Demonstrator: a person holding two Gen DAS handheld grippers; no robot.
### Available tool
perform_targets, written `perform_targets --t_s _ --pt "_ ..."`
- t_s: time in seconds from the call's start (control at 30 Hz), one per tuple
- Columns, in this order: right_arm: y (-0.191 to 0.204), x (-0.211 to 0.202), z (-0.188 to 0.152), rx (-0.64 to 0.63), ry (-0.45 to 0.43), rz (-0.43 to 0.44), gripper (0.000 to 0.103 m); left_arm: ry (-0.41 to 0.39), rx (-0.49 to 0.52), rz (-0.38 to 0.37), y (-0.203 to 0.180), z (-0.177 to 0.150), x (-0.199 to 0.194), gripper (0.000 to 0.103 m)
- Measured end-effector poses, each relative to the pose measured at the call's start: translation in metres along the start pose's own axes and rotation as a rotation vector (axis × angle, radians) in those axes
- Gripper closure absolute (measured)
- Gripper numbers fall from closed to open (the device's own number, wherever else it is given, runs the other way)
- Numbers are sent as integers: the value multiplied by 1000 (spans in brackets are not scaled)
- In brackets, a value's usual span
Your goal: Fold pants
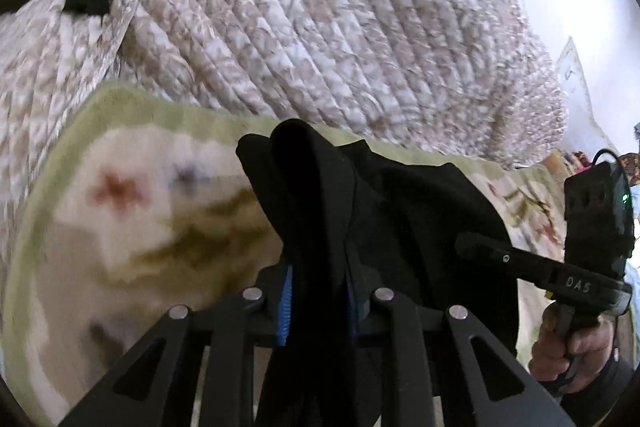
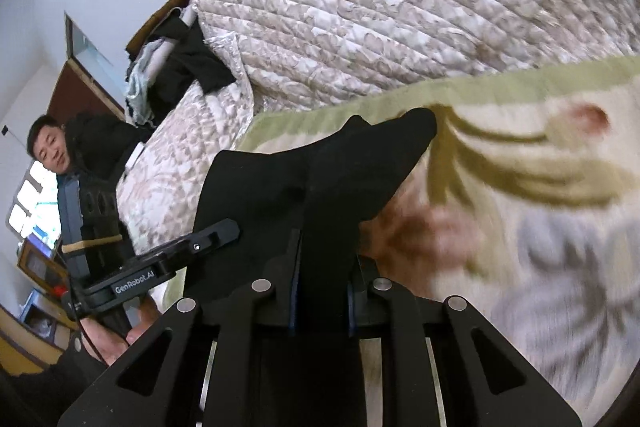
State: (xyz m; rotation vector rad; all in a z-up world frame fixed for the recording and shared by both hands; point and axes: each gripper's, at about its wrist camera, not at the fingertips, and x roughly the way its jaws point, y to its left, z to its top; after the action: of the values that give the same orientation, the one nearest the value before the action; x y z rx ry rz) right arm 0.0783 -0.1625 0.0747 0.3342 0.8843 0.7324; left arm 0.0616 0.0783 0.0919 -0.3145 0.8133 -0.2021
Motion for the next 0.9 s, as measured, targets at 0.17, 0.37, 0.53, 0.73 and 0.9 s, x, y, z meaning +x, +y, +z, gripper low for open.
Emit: perform_targets --t_s 0.17,0.37,0.53,0.73,0.9 --pt "-11 43 34 -4 18 -4 86 0 -17 25 29 27 37 80" --pt "-59 90 44 53 44 -128 78 74 -99 85 77 18 89 62" --pt "-57 65 36 -48 -22 -210 78 4 -54 135 69 19 63 64" --pt "-8 37 1 -190 -47 -237 78 -62 18 128 27 -3 17 64" --pt "-3 57 -36 -248 68 -275 79 42 -2 132 23 -45 36 64"
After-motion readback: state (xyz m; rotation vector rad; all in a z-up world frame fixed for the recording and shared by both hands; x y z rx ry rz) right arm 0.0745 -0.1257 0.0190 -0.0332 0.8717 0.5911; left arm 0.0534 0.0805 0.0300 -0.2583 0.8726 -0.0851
